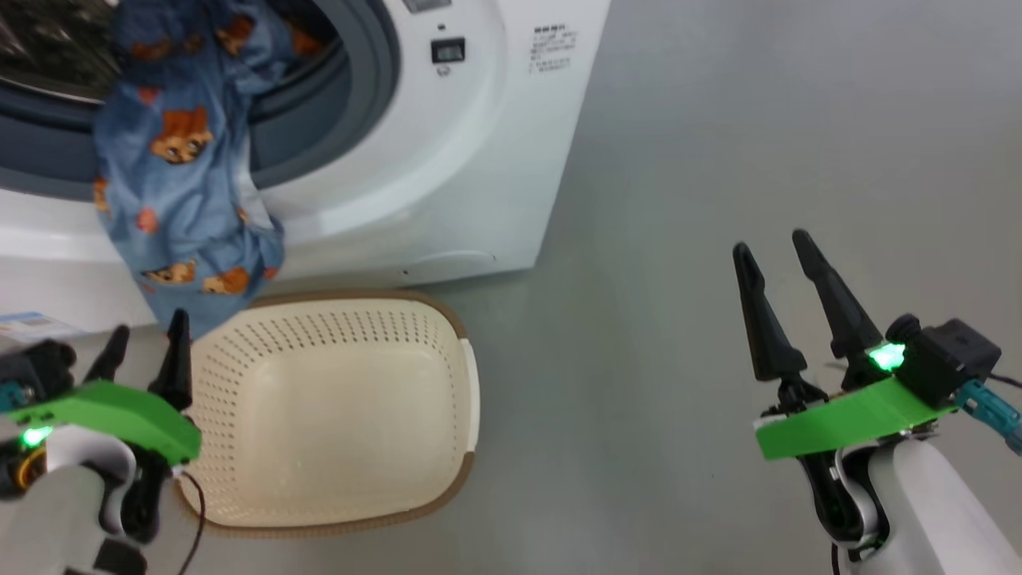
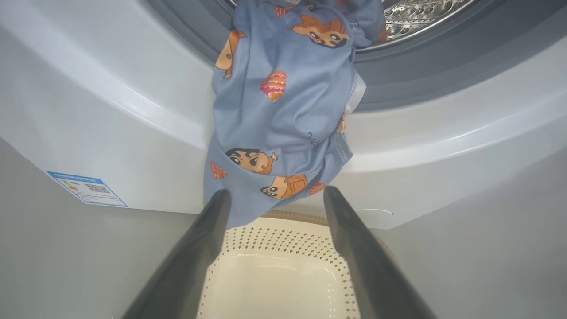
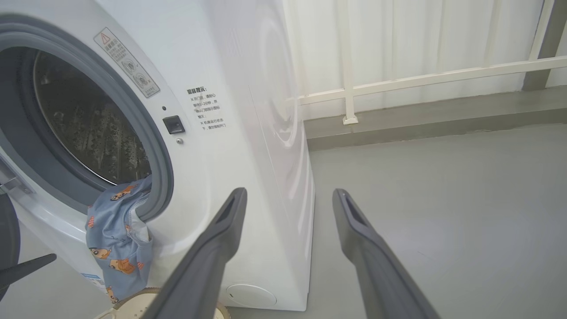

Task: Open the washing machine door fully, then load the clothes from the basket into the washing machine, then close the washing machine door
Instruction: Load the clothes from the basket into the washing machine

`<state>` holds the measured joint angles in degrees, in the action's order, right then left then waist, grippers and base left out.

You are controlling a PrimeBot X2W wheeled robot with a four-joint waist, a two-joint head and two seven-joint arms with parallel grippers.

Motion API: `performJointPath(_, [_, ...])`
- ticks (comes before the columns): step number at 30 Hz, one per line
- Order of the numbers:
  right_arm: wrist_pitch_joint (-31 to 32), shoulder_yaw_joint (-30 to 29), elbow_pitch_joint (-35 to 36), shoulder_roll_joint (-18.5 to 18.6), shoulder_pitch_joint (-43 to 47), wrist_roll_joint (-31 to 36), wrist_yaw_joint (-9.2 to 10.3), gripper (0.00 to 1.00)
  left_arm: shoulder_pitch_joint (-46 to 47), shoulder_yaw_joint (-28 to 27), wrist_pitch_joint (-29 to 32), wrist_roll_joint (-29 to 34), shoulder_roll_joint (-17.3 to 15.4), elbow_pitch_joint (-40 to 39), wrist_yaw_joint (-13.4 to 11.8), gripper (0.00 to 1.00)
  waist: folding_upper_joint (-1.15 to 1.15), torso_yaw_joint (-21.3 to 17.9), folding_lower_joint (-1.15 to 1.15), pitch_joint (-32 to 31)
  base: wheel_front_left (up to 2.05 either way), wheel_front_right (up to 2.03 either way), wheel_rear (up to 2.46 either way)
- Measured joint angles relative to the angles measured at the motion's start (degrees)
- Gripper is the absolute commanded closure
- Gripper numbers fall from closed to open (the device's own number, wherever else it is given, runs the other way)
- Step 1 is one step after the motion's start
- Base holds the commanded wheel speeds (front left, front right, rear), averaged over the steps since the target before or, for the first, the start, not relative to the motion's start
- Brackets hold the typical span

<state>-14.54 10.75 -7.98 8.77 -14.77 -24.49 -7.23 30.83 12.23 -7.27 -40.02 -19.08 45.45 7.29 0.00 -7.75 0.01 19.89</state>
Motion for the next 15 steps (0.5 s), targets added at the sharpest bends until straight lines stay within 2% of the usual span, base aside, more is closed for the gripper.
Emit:
performJointPath(5, [0.00,0.11,0.83,-1.56,-1.58,1.41,0.00,0.00,5.28,3.11,0.23,-3.25,-1.44,3.28,0.01,0.00,0.00,-1.33,0.00,4.45,0.00,0.00,0.00])
performJointPath(15, [0.00,0.35,2.01,-3.43,-4.85,3.01,0.00,0.00,13.67,5.54,1.22,-10.88,-4.15,8.79,0.08,0.00,0.00,-4.10,0.00,12.19,0.00,0.00,0.00])
